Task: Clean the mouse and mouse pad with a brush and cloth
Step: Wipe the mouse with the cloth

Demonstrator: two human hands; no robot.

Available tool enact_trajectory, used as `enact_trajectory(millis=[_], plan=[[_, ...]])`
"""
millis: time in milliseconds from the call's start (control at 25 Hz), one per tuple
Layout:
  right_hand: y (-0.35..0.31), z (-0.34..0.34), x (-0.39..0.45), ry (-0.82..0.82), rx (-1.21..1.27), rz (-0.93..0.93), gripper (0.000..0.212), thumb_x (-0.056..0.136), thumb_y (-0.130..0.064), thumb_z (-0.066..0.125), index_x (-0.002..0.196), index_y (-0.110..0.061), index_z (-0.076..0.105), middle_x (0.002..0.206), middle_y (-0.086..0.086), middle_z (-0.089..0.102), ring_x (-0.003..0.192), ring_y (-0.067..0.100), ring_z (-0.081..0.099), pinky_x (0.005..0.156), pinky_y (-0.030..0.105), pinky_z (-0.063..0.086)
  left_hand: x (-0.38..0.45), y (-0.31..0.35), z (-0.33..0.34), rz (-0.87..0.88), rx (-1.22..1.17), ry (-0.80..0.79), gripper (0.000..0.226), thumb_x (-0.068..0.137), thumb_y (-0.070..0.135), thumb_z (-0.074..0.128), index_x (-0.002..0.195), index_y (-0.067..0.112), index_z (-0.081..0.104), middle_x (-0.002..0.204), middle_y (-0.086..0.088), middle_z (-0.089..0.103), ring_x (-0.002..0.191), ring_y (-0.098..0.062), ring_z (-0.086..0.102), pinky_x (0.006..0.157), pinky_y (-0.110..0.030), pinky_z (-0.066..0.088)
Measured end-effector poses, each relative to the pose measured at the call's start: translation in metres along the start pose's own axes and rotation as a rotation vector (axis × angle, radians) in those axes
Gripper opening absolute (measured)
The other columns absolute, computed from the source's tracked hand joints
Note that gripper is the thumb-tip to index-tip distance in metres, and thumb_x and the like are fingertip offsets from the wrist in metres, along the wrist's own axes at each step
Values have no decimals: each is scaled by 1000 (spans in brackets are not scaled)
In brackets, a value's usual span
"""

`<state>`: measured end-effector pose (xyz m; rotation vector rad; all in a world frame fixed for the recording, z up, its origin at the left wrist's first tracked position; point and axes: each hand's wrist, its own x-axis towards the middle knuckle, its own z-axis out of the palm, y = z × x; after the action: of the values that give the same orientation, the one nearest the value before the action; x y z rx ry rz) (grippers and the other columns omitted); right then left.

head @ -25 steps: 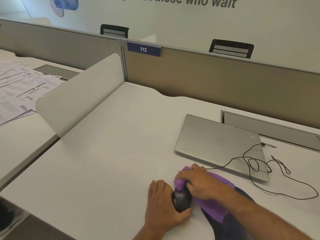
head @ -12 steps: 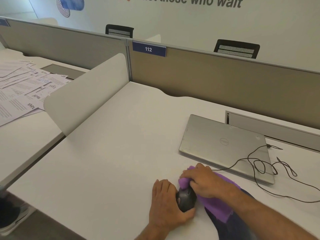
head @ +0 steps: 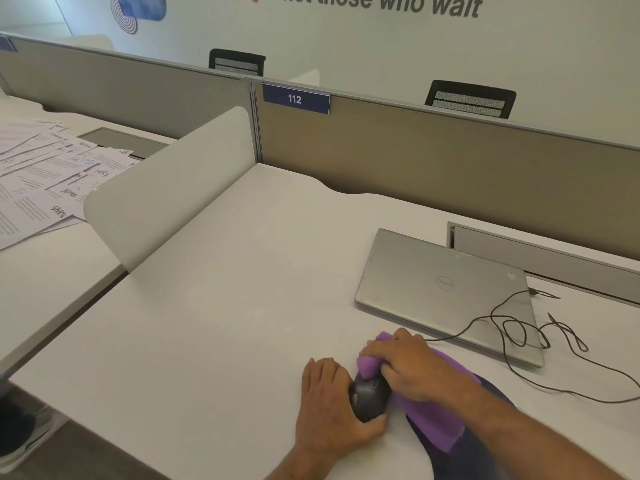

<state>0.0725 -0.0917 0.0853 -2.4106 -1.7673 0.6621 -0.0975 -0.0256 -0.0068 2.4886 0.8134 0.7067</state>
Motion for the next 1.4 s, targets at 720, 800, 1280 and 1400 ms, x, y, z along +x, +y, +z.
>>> enact_trajectory(millis=[720, 800, 1280, 1400], plan=[[2, -1, -21, 60, -41, -20, 47, 89, -24, 41, 130, -46, 43, 115, -18, 53, 95, 10, 37, 85, 29, 31, -1, -3, 3, -6, 37, 2, 68, 57, 81, 69, 81, 22, 46, 83, 10, 37, 82, -15, 43, 97, -46, 47], [-4, 7, -33, 38, -93, -143, 52, 86, -23, 40, 134, -44, 41, 137, -26, 46, 100, 10, 37, 88, 30, 31, 0, -2, 3, 4, 12, 36, 64, 57, 74, 73, 79, 19, 48, 81, 9, 38, 80, -16, 43, 97, -46, 46], [-15, -8, 17, -51, -201, 35, 41, 79, -22, 41, 114, -38, 58, 108, -7, 64, 102, 18, 45, 90, 38, 35, 0, -1, 1, 2, -24, 18, 62, 57, 72, 75, 81, 22, 47, 83, 11, 37, 81, -12, 36, 89, -45, 50], [-7, -9, 15, 30, -191, 36, 38, 81, -21, 45, 112, -39, 58, 106, -12, 63, 105, 17, 46, 93, 37, 34, -1, 0, -1, -2, 9, 8, 65, 54, 78, 71, 79, 23, 46, 84, 11, 36, 82, -12, 37, 90, -47, 51]])
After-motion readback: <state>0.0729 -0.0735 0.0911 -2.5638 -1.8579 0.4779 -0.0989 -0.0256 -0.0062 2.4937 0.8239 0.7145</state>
